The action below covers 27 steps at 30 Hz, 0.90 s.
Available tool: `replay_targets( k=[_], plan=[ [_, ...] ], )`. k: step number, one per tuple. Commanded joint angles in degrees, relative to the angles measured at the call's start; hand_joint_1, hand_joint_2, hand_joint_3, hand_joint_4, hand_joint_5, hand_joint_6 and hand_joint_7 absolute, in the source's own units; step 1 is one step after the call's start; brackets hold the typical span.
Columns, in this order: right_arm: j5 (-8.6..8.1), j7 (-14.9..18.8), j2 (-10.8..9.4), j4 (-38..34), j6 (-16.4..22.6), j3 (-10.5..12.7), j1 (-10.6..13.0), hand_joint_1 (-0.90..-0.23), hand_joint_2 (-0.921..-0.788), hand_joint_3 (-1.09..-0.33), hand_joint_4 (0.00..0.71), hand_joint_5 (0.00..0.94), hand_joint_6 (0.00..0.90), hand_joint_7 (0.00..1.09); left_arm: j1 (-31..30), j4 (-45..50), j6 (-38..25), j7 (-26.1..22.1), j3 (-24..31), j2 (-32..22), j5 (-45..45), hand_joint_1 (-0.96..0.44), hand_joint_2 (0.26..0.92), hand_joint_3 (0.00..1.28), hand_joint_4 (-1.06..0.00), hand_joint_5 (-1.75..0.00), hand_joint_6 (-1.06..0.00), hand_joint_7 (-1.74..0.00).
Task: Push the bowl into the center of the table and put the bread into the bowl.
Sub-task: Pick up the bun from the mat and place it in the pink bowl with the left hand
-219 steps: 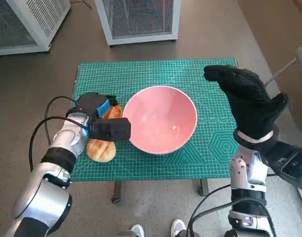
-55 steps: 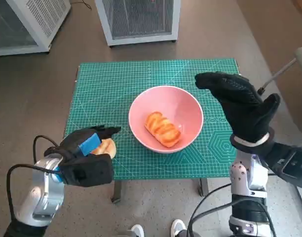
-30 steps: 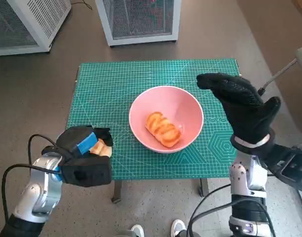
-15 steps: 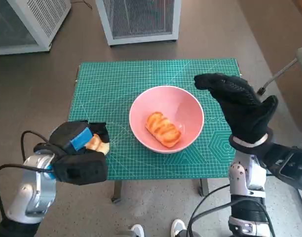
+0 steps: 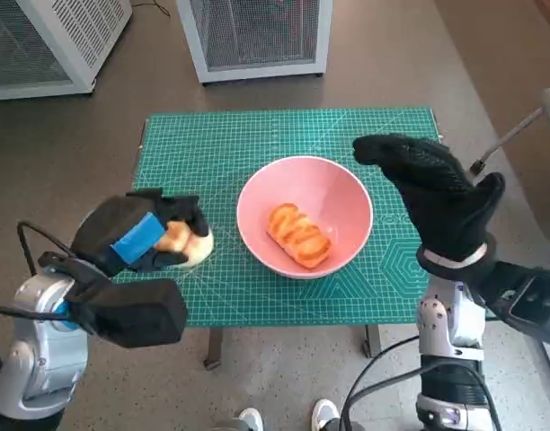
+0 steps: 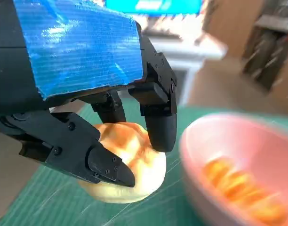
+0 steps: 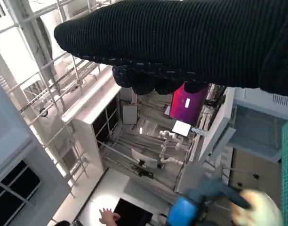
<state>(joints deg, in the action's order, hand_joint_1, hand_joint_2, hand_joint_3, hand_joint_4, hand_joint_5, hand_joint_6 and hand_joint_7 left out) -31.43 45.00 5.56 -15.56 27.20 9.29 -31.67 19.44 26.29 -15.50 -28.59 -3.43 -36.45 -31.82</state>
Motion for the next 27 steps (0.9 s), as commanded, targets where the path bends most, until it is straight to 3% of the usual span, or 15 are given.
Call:
replay_targets(
  k=[1, 14, 27],
  plan=[
    [0.07, 0.3, -0.4, -0.7, -0.2, 0.0, 1.0, -0.553, -0.921, -0.524, 0.412, 0.011, 0.034, 0.65, 4.2, 2.9, -0.2, -0.6, -0.6, 1.2, 0.5, 0.00, 0.908, 0.04, -0.78, -1.02, -0.65, -1.19],
    [-0.12, 0.8, -0.2, -1.4, 0.2, 0.3, 0.9, -0.551, -0.921, -0.532, 0.416, 0.012, 0.025, 0.66, 17.0, -2.9, 3.0, 0.6, -9.1, 7.0, -2.6, 0.00, 0.903, 0.03, -0.81, -1.00, -0.66, -1.17],
    [0.28, 0.7, -0.2, -1.3, 1.5, 1.0, 1.9, -0.552, -0.921, -0.524, 0.429, 0.016, 0.027, 0.66, 24.9, -21.9, 13.3, 6.1, -16.4, 13.5, -4.2, 0.00, 0.899, 0.03, -0.83, -1.07, -0.67, -1.08]
  ],
)
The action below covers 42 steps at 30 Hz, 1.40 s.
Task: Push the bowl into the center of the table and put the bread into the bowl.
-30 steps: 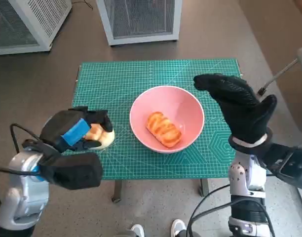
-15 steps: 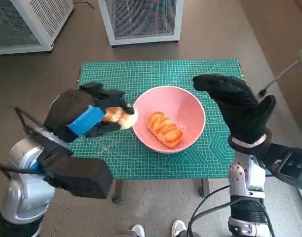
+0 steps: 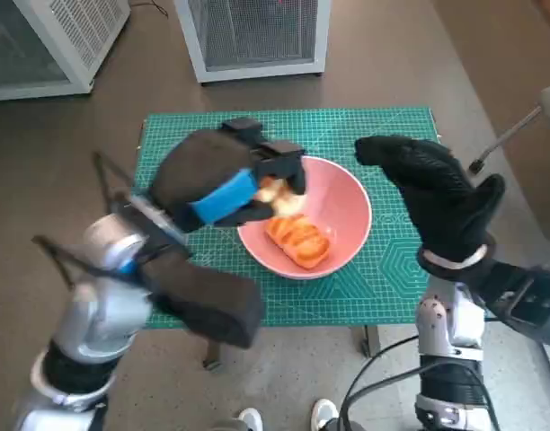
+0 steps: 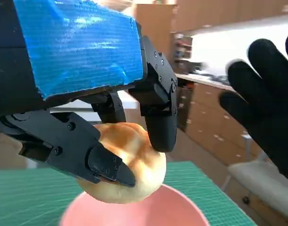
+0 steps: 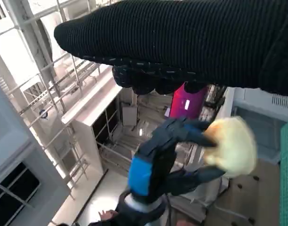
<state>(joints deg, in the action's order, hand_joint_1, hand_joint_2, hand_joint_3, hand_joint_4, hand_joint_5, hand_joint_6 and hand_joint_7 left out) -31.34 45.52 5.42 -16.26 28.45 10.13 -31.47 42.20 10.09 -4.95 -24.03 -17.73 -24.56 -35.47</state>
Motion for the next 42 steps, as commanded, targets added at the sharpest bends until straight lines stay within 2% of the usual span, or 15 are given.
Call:
replay_targets(
  k=[1, 11, 18, 20, 22, 23, 24, 26, 27, 29, 33, 42],
  plan=[
    [0.23, 0.1, 0.0, -0.5, 0.3, 0.2, 1.8, -0.552, -0.921, -0.524, 0.429, 0.016, 0.028, 0.66, 2.5, -6.8, 3.2, 1.6, -2.4, 1.9, -0.6, 0.00, 0.901, 0.03, -0.82, -1.07, -0.67, -1.08],
    [0.53, -0.6, 0.2, -0.5, 1.2, 0.7, 2.3, -0.558, -0.921, -0.518, 0.434, 0.016, 0.036, 0.65, 4.4, -12.6, 2.4, 0.1, -5.2, 4.2, -2.3, 0.00, 0.919, 0.05, -0.73, -1.08, -0.63, -1.22],
    [0.95, -1.3, 0.0, -0.5, 1.5, 0.8, 2.2, -0.559, -0.921, -0.516, 0.435, 0.015, 0.042, 0.64, 4.1, -17.0, 2.0, 2.4, -4.9, 7.2, -1.7, 0.00, 0.920, 0.08, -0.70, -1.14, -0.59, -1.22],
    [1.04, -1.4, 0.0, -0.6, 1.6, 0.8, 2.2, -0.559, -0.921, -0.516, 0.435, 0.015, 0.043, 0.63, 4.0, -17.8, 1.1, 2.4, -4.8, 8.0, -1.5, 0.00, 0.921, 0.13, -0.66, -1.22, -0.52, -1.26],
    [1.15, -1.6, 0.0, -0.7, 1.7, 0.8, 2.1, -0.559, -0.921, -0.516, 0.436, 0.014, 0.044, 0.63, 3.8, -18.6, 0.1, 2.2, -4.6, 8.7, -1.2, 0.00, 0.921, 0.24, -0.51, -1.34, -0.42, -1.38],
    [1.26, -1.8, -0.1, -0.7, 1.8, 0.7, 2.0, -0.559, -0.921, -0.516, 0.436, 0.014, 0.045, 0.63, 3.5, -18.9, -0.4, 2.1, -4.3, 9.0, -0.8, -0.04, 0.882, 0.25, -0.40, -1.08, -0.34, -1.18],
    [1.33, -1.8, -0.1, -0.8, 1.9, 0.6, 2.0, -0.559, -0.921, -0.516, 0.436, 0.014, 0.045, 0.63, 3.3, -19.1, -0.7, 2.1, -4.1, 9.2, -0.6, -0.08, 0.874, 0.24, -0.36, -0.93, -0.31, -1.06],
    [1.48, -2.1, -0.1, -0.9, 2.0, 0.5, 1.8, -0.557, -0.921, -0.516, 0.437, 0.014, 0.047, 0.63, 2.8, -19.1, -0.7, 2.0, -3.7, 9.2, 0.2, -0.20, 0.891, 0.16, -0.31, -0.46, -0.26, -0.72],
    [1.50, -2.1, -0.2, -0.9, 2.0, 0.5, 1.7, -0.557, -0.921, -0.517, 0.437, 0.014, 0.047, 0.63, 2.5, -18.7, -0.7, 1.8, -3.5, 9.1, 0.6, -0.25, 0.902, 0.12, -0.30, -0.32, -0.24, -0.63],
    [1.57, -2.3, -0.2, -1.2, 2.1, 0.4, 1.5, -0.556, -0.921, -0.517, 0.437, 0.014, 0.048, 0.63, 2.1, -18.1, -0.7, 1.6, -3.1, 8.8, 1.4, -0.32, 0.911, 0.09, -0.27, -0.18, -0.21, -0.53],
    [1.87, -2.6, -0.3, -1.4, 2.1, 0.3, 1.1, -0.553, -0.921, -0.518, 0.439, 0.014, 0.049, 0.62, 1.4, -18.1, 1.2, 2.0, -1.7, 8.3, 3.8, -0.45, 0.919, 0.06, -0.21, -0.05, -0.15, -0.44],
    [2.43, -3.4, 0.0, -0.7, 1.8, 0.0, 0.5, -0.542, -0.921, -0.526, 0.444, 0.014, 0.052, 0.62, -1.2, -18.2, 5.8, 4.0, 3.1, 8.5, 11.0, -0.56, 0.921, 0.06, -0.11, 0.00, -0.07, -0.38]
  ],
)
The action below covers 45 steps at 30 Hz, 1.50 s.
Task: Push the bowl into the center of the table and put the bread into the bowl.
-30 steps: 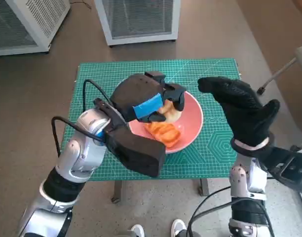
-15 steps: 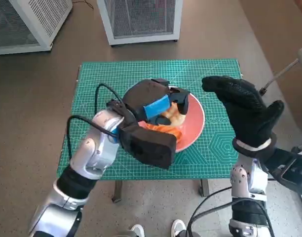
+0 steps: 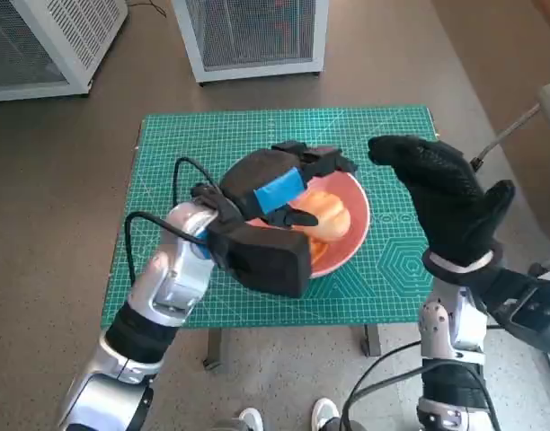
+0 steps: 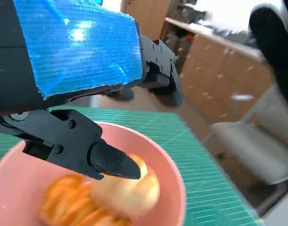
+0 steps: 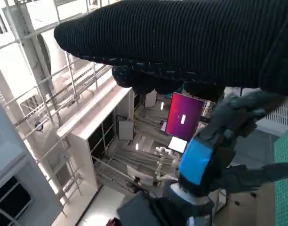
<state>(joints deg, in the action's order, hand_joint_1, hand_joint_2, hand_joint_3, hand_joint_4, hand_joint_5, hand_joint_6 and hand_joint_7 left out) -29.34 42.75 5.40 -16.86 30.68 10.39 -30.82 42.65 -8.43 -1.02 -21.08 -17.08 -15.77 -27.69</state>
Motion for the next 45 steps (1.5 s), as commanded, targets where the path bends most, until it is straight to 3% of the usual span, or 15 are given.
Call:
replay_targets(
  k=[1, 10, 22, 23, 29, 33, 37, 41, 45],
  plan=[
    [0.44, -0.6, 0.1, -0.2, -0.5, -0.2, -0.3, -0.542, -0.921, -0.526, 0.444, 0.014, 0.051, 0.62, -1.9, 0.5, 2.4, 1.0, 3.2, -0.3, 4.4, -0.56, 0.921, 0.06, -0.11, 0.00, -0.07, -0.38],
    [0.66, -0.9, 0.9, -1.0, -0.5, 0.2, -1.9, -0.544, -0.921, -0.533, 0.442, 0.011, 0.051, 0.62, -3.2, -0.4, 8.5, 0.7, 9.6, -0.9, 14.1, -0.60, 0.921, 0.10, -0.11, -0.01, -0.10, -0.33],
    [1.29, -3.6, 2.2, -0.5, -2.9, 0.4, -5.6, -0.551, -0.921, -0.533, 0.410, 0.000, 0.037, 0.62, -4.4, 0.8, 13.5, -1.9, 19.1, 1.0, 32.3, -0.63, 0.921, 0.29, -0.17, -0.02, -0.14, -0.33],
    [1.40, -3.9, 2.4, -0.5, -3.0, 0.4, -6.0, -0.554, -0.921, -0.528, 0.409, 0.000, 0.040, 0.62, -4.5, 1.6, 13.5, -1.5, 19.5, 1.3, 33.0, -0.63, 0.921, 0.31, -0.18, -0.02, -0.11, -0.40],
    [3.92, -6.1, 2.8, -1.2, -1.6, 0.3, -8.2, -0.559, -0.921, -0.534, 0.396, 0.000, 0.044, 0.63, -6.6, 5.6, 15.1, 1.1, 21.8, 3.5, 36.5, -0.65, 0.921, 0.40, -0.20, -0.03, -0.01, -0.60],
    [7.95, -9.2, 3.2, -2.6, 1.1, 0.5, -10.1, -0.548, -0.921, -0.573, 0.387, 0.000, 0.041, 0.63, -7.8, 5.1, 18.5, 1.6, 23.5, 5.2, 39.5, -0.65, 0.921, 0.40, -0.22, -0.04, -0.01, -0.63],
    [10.46, -11.3, 3.4, -3.5, 2.6, 0.4, -11.2, -0.539, -0.921, -0.604, 0.384, 0.000, 0.042, 0.62, -8.0, 4.2, 20.9, 1.0, 24.4, 5.9, 41.7, -0.66, 0.921, 0.38, -0.24, -0.03, -0.06, -0.56],
    [11.58, -12.7, 3.4, -3.7, 3.4, 0.0, -11.8, -0.533, -0.921, -0.621, 0.383, 0.000, 0.044, 0.62, -8.2, 3.8, 22.3, 0.0, 24.7, 5.8, 43.0, -0.66, 0.921, 0.37, -0.26, -0.03, -0.09, -0.53],
    [10.94, -12.7, 3.4, -3.8, 3.1, -0.3, -12.1, -0.531, -0.921, -0.632, 0.378, 0.000, 0.047, 0.62, -8.4, 3.9, 22.4, -1.3, 24.9, 5.2, 44.2, -0.65, 0.921, 0.37, -0.26, -0.03, -0.09, -0.51]
  ],
)
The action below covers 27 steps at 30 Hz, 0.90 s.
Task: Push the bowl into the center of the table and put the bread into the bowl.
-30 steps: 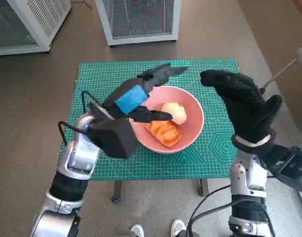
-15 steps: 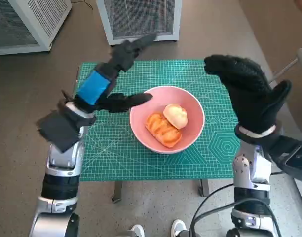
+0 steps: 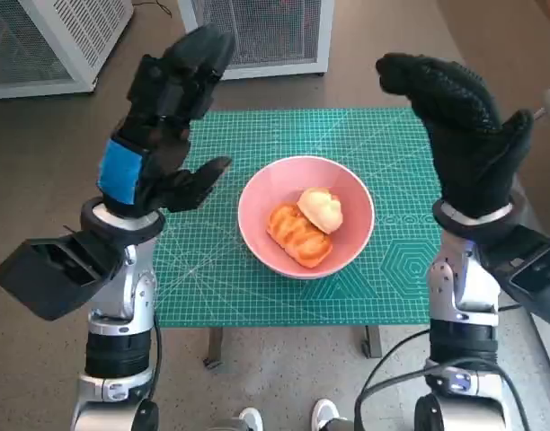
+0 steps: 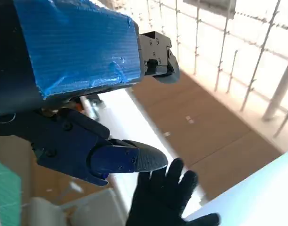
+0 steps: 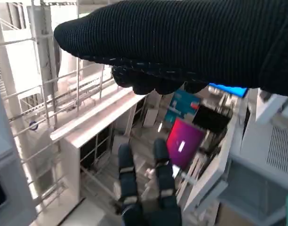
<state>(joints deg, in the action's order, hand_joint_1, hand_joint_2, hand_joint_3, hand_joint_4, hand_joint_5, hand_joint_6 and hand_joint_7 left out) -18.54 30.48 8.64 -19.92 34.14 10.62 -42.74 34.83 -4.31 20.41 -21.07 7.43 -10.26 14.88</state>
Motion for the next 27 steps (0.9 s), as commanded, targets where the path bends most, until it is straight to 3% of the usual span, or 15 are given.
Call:
replay_targets(
  k=[1, 12, 27],
  plan=[
    [-0.03, -0.4, 0.1, -0.8, -0.5, -0.6, -0.3, -0.533, -0.921, -0.633, 0.377, 0.000, 0.047, 0.61, -0.6, -0.2, 0.9, -1.5, 0.4, -0.5, 1.8, -0.65, 0.921, 0.37, -0.26, -0.03, -0.09, -0.51],
    [-1.85, 0.3, 0.3, 0.5, -2.5, -1.4, 0.1, -0.544, -0.921, -0.608, 0.365, 0.000, 0.057, 0.61, -1.0, 0.1, 0.0, -2.3, 0.7, -0.8, 3.0, -0.64, 0.921, 0.36, -0.27, -0.02, -0.12, -0.44],
    [-1.33, -0.1, 0.9, 0.8, -2.6, -1.5, 0.1, -0.552, -0.921, -0.599, 0.363, 0.000, 0.059, 0.61, -0.9, 0.2, 1.0, -0.5, -0.1, -0.5, 0.2, -0.65, 0.921, 0.36, -0.27, -0.01, -0.13, -0.42]
  ],
)
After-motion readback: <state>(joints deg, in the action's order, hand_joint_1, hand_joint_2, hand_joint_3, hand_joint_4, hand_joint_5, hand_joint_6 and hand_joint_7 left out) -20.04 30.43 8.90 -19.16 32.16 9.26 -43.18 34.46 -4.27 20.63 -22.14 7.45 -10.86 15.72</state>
